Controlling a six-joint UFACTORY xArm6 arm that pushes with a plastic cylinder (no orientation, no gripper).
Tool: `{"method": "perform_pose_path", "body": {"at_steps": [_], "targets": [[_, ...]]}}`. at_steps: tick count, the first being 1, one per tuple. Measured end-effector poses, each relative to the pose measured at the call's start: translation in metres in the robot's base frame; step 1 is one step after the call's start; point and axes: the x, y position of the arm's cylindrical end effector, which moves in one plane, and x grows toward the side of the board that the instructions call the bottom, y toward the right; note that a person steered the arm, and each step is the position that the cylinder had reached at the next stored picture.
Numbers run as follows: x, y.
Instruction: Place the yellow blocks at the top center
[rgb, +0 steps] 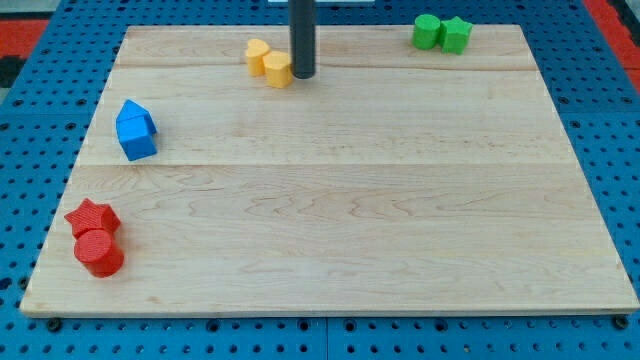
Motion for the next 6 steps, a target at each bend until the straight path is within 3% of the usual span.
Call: {"method": "perform_pose_path", "body": {"at_steps": [2, 3, 4, 6], "targets": [[0.028, -0.005], [0.019, -0.058], [-0.006, -0.072], [-0.010, -0.141]]}}
